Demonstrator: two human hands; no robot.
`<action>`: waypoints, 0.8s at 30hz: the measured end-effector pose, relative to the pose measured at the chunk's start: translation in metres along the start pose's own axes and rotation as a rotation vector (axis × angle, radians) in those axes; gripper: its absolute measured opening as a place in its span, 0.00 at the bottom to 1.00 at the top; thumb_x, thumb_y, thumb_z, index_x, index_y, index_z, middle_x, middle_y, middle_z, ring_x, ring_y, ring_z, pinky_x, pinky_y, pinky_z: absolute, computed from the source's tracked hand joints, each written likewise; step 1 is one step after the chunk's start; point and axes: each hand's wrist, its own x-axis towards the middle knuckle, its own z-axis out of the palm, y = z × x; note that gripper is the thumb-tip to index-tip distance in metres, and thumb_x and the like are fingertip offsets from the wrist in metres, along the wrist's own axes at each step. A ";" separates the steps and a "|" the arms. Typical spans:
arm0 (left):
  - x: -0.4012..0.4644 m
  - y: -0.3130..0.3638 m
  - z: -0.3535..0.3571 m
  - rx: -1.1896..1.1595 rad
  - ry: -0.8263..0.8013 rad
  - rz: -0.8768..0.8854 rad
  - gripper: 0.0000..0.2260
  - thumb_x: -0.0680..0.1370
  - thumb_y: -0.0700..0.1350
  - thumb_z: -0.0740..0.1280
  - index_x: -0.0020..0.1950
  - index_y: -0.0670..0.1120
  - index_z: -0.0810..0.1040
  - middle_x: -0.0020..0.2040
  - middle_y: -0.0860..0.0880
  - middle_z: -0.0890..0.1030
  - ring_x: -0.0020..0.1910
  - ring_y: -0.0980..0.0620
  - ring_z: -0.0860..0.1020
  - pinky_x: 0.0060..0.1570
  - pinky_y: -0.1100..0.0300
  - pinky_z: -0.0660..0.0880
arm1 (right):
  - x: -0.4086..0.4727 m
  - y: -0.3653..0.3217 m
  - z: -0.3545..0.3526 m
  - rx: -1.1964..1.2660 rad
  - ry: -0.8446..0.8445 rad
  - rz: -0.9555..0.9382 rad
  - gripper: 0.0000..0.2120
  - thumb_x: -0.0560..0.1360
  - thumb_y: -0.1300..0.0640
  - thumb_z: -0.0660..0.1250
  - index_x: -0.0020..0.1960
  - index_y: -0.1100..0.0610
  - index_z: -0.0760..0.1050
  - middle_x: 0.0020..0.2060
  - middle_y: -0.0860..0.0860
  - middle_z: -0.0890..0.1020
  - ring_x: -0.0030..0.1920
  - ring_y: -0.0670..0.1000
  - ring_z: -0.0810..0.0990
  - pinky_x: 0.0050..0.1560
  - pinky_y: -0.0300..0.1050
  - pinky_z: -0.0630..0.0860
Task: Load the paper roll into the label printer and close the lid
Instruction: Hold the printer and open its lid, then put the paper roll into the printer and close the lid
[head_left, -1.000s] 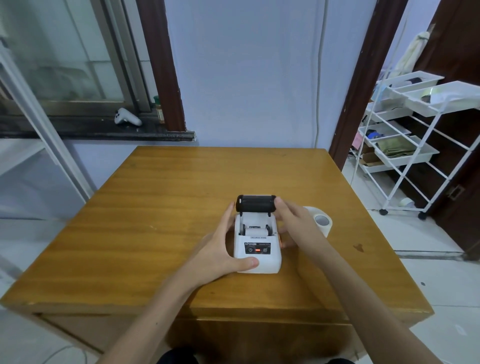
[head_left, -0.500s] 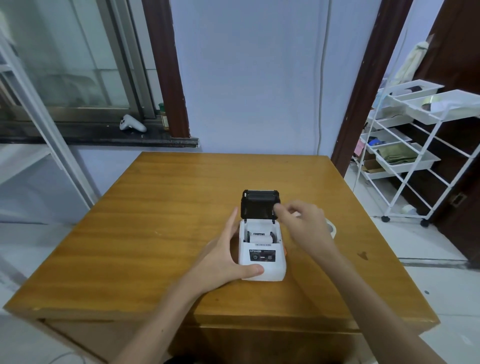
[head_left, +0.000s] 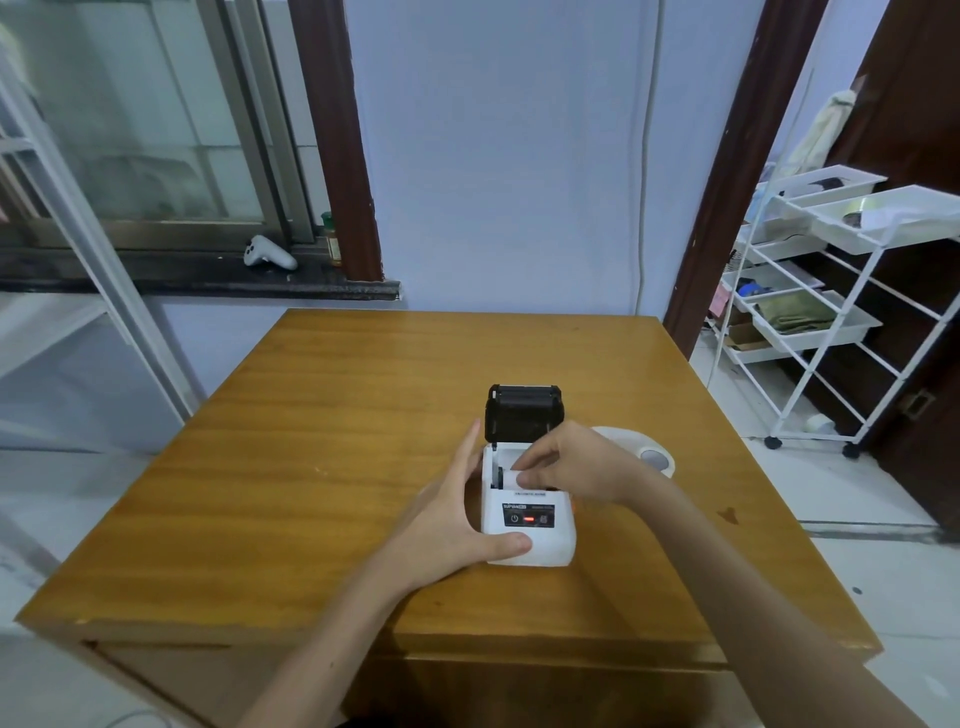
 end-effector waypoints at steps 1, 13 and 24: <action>0.000 -0.001 0.000 -0.002 0.000 0.003 0.57 0.63 0.62 0.79 0.75 0.73 0.37 0.72 0.71 0.65 0.72 0.62 0.67 0.70 0.54 0.67 | -0.002 0.001 0.001 0.042 0.033 0.000 0.07 0.74 0.57 0.71 0.50 0.57 0.85 0.43 0.51 0.87 0.45 0.50 0.85 0.52 0.51 0.81; 0.001 -0.003 0.000 0.012 0.015 0.036 0.54 0.63 0.63 0.78 0.69 0.80 0.37 0.68 0.76 0.64 0.72 0.65 0.64 0.71 0.54 0.64 | -0.078 0.020 -0.020 0.418 0.566 0.006 0.06 0.75 0.53 0.70 0.51 0.48 0.84 0.37 0.51 0.86 0.28 0.46 0.73 0.29 0.36 0.73; 0.000 -0.004 0.000 0.008 0.011 0.042 0.54 0.64 0.62 0.79 0.70 0.78 0.38 0.67 0.79 0.60 0.73 0.65 0.63 0.71 0.55 0.62 | -0.104 0.097 -0.026 -0.175 0.647 0.509 0.15 0.75 0.37 0.61 0.53 0.46 0.76 0.49 0.47 0.82 0.48 0.53 0.79 0.49 0.54 0.78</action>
